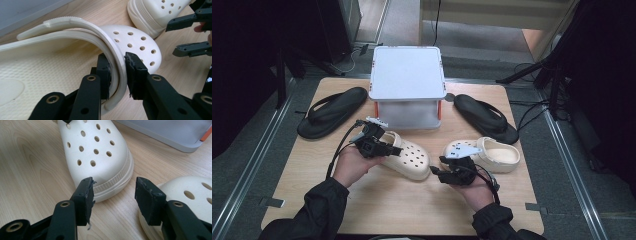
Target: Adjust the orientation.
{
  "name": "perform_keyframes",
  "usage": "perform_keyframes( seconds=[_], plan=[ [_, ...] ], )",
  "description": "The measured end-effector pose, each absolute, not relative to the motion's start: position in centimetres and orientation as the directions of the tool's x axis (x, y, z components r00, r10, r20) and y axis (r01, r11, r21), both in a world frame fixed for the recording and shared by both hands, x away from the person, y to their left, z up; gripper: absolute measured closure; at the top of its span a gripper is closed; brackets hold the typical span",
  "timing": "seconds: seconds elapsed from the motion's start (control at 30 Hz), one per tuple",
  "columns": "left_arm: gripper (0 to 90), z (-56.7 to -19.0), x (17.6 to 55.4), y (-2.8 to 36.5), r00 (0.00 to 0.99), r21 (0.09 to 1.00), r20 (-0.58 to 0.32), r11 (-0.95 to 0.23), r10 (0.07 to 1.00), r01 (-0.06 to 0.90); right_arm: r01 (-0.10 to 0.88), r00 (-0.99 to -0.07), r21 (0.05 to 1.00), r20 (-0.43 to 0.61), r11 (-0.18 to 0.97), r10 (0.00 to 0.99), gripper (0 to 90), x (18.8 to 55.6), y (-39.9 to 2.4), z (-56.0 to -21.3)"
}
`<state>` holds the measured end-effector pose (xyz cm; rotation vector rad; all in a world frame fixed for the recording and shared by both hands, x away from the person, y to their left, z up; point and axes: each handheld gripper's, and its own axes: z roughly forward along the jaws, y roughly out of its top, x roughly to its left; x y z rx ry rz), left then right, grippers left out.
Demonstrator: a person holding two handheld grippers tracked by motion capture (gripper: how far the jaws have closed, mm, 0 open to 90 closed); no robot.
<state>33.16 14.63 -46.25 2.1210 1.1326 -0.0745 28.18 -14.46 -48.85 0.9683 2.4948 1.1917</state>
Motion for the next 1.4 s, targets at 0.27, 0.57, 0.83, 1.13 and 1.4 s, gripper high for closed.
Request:
perform_keyframes(
  seconds=[0.27,0.57,0.83,1.13,1.4],
  plan=[
    [63.0,-45.7,33.1,15.0,0.627,0.582,-0.347,-0.364,0.697,0.727,0.469,-0.764,0.755,0.086,0.459,0.639,49.0,28.2,-14.3,-48.9],
    [57.1,-43.8,32.8,16.5,0.646,0.614,-0.333,-0.362,0.687,0.701,0.469,-0.762,0.761,0.092,0.449,0.641,49.0,28.1,-14.2,-48.8],
    [62.9,-44.1,33.4,18.6,0.63,0.596,-0.314,-0.369,0.71,0.713,0.467,-0.769,0.77,0.111,0.435,0.63,53.4,27.8,-13.8,-48.5],
    [83.8,-45.6,34.9,21.5,0.641,0.606,-0.274,-0.389,0.717,0.693,0.481,-0.775,0.77,0.152,0.418,0.613,66.7,27.4,-13.1,-48.3],
    [90.0,-47.0,36.2,23.0,0.634,0.594,-0.252,-0.4,0.731,0.697,0.498,-0.77,0.779,0.197,0.38,0.606,84.1,26.9,-12.4,-47.9]
  ],
)
